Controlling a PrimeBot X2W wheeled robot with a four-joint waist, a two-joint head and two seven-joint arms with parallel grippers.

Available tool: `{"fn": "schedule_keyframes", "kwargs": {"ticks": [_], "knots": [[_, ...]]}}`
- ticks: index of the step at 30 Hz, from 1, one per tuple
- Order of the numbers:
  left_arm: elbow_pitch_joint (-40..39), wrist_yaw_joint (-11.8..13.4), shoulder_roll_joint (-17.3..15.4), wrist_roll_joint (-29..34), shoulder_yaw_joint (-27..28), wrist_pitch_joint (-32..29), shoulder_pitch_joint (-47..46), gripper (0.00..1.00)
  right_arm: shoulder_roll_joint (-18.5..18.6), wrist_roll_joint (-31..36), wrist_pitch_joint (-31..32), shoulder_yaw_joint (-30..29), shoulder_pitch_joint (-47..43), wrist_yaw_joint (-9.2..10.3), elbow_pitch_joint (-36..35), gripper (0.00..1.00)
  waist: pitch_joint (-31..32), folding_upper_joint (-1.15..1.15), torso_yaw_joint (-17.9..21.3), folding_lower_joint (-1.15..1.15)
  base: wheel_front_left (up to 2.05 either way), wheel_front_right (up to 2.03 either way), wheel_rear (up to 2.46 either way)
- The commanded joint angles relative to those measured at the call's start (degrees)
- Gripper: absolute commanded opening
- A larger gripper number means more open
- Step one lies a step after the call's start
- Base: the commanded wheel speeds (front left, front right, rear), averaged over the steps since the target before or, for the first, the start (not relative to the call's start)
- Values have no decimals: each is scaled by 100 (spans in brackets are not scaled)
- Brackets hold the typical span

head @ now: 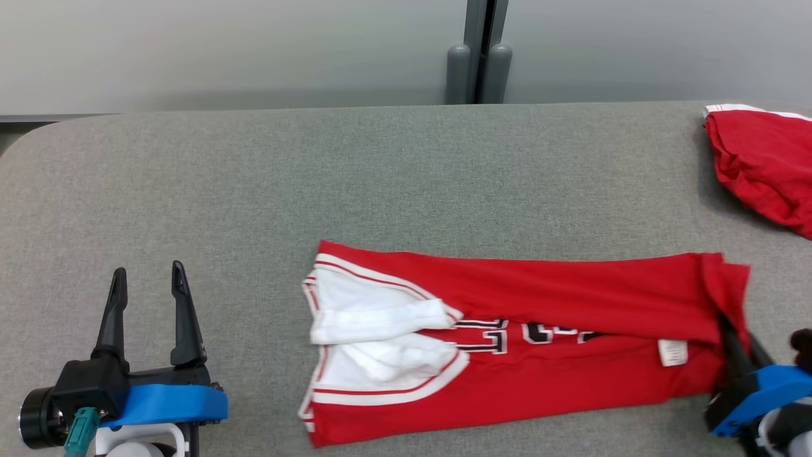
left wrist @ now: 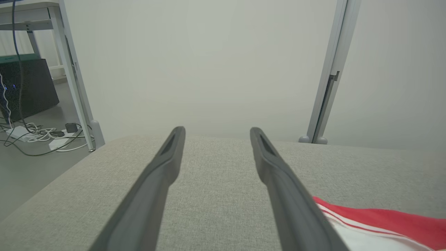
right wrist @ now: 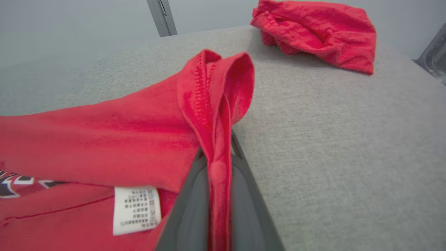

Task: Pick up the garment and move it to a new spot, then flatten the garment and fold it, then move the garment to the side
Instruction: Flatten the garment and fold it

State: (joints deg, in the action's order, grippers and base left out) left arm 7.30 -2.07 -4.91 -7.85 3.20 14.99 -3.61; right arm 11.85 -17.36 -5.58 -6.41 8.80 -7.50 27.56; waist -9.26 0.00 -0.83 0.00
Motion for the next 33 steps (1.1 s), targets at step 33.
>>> {"fn": "schedule_keyframes", "kwargs": {"ticks": [33], "knots": [[172, -238, 189, 337, 113, 25, -162, 100, -741, -60, 670, 1957, 419, -1, -1603, 0, -14, 0, -184, 0, 0, 0, 0]]}}
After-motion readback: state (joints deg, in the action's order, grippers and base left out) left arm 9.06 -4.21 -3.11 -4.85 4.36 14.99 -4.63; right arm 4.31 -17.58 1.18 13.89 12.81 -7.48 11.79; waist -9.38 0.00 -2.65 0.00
